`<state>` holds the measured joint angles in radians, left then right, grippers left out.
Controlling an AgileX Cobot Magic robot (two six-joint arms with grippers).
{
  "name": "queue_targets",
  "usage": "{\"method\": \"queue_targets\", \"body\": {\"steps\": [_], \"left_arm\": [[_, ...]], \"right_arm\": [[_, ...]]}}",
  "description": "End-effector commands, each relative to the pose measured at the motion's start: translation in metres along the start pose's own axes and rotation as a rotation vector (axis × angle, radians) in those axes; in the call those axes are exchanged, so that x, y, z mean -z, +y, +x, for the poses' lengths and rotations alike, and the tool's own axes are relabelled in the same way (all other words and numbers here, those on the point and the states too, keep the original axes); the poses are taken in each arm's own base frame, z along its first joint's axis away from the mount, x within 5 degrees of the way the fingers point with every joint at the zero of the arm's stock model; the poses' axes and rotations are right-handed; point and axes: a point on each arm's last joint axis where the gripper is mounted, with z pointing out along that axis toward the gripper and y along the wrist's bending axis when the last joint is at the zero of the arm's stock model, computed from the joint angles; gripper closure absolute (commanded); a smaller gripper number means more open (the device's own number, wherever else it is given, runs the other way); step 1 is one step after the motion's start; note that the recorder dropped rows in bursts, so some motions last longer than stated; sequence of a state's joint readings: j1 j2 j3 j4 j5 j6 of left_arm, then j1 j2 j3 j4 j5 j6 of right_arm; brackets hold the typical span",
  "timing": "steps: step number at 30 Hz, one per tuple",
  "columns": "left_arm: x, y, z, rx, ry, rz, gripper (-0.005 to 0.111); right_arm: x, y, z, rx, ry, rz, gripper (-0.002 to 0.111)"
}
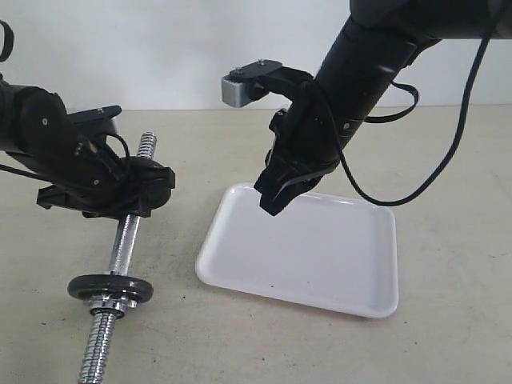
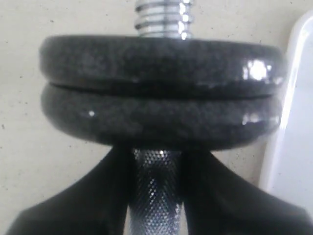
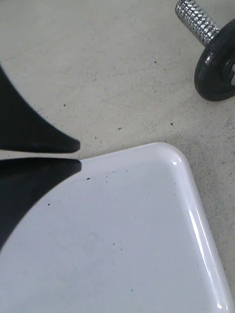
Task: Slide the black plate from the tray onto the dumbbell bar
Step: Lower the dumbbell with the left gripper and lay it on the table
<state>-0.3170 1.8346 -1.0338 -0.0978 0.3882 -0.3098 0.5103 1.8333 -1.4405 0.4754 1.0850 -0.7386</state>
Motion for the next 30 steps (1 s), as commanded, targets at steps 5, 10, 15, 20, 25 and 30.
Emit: {"method": "queue_targets", "body": {"steps": [5,10,15,20,25,30], "left_arm": [[0.019,-0.019,-0.055,0.039,-0.558,0.192,0.102],[0.014,-0.019,-0.056,0.039,-0.575,0.195,0.102],[0.009,-0.018,-0.055,0.039,-0.569,0.191,0.102],[0.008,-0.018,-0.055,0.039,-0.569,0.191,0.102],[0.008,-0.018,-0.055,0.035,-0.569,0.19,0.102],[0.008,-0.018,-0.055,0.027,-0.566,0.188,0.102]], "right_arm": [[0.003,0.001,-0.001,0.008,-0.01,0.009,0.109],[0.003,0.001,-0.001,0.008,-0.011,0.01,0.109],[0.003,0.001,-0.001,0.008,-0.011,0.01,0.109],[0.003,0.002,0.0,0.008,0.001,-0.001,0.109],[0.003,0.002,0.0,0.006,0.0,-0.005,0.109],[0.003,0.002,0.0,0.006,-0.001,-0.006,0.109]]}}
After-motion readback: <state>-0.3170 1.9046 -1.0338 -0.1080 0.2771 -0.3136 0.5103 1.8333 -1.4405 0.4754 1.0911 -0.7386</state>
